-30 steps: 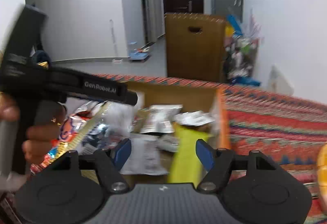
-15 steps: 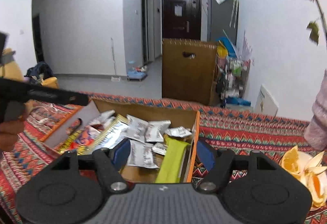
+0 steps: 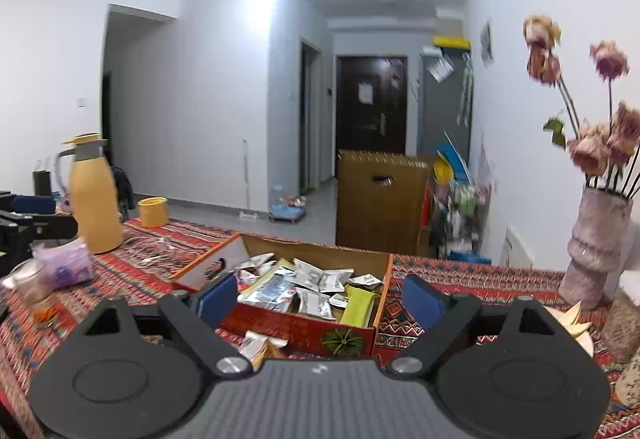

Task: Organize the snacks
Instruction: 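Withdraw both tools from the box back toward the snack pile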

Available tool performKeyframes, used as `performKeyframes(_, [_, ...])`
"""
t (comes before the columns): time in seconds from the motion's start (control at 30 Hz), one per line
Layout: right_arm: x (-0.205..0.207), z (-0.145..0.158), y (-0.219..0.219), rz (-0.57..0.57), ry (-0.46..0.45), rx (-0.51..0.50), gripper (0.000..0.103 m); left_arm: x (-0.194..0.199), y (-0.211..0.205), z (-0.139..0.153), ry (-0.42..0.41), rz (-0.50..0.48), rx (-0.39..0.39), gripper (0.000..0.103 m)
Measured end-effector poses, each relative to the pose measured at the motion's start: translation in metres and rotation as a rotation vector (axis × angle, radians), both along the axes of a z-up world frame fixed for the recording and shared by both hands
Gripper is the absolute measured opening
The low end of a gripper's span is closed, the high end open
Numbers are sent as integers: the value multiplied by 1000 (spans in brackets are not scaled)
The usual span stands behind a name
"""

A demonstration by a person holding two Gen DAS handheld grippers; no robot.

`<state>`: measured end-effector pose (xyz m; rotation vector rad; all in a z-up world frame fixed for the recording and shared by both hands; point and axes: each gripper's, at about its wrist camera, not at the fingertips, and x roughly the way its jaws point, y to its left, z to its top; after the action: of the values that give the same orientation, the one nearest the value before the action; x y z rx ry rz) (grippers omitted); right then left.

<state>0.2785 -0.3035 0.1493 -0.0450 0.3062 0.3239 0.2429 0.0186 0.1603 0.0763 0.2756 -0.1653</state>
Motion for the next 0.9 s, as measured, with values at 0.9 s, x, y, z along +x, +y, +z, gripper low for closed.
performKeyframes(0.9, [-129, -153, -4, -159, 120, 45, 103, -91, -15, -135, 190, 29, 5, 103])
